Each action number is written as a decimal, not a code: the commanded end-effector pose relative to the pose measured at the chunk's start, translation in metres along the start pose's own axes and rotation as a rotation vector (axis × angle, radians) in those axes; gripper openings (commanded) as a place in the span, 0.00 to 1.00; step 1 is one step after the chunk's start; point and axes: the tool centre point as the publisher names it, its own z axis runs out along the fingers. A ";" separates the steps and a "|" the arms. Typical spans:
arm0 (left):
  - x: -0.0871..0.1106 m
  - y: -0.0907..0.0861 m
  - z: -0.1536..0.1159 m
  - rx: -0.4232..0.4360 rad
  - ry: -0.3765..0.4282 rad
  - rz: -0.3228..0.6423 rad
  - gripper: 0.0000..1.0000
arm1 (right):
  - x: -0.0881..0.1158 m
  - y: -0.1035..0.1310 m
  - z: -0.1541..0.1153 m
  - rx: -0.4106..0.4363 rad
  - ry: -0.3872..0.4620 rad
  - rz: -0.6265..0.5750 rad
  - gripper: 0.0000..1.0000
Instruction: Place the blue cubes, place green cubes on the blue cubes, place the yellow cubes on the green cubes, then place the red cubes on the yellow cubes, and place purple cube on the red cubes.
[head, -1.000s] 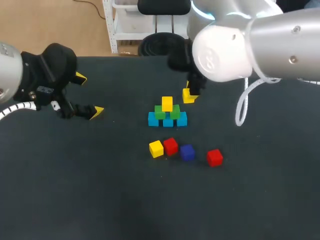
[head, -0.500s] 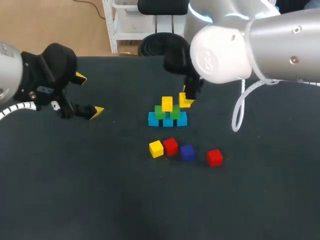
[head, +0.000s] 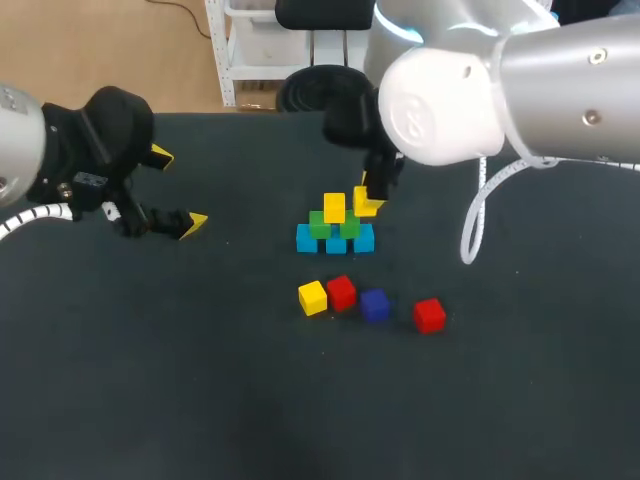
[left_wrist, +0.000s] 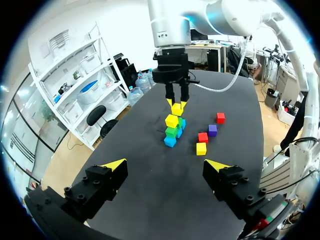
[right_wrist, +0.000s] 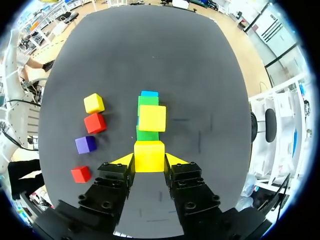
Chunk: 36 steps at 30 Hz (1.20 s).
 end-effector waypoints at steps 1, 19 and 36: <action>0.001 0.001 0.000 0.002 -0.004 0.002 1.00 | 0.000 0.005 0.000 0.000 -0.001 -0.005 0.00; 0.001 0.001 0.000 0.002 -0.004 0.002 1.00 | -0.005 0.009 0.006 -0.004 0.006 -0.018 0.00; 0.001 0.001 0.000 0.002 -0.004 0.002 1.00 | -0.010 0.006 0.009 -0.001 0.008 -0.030 0.00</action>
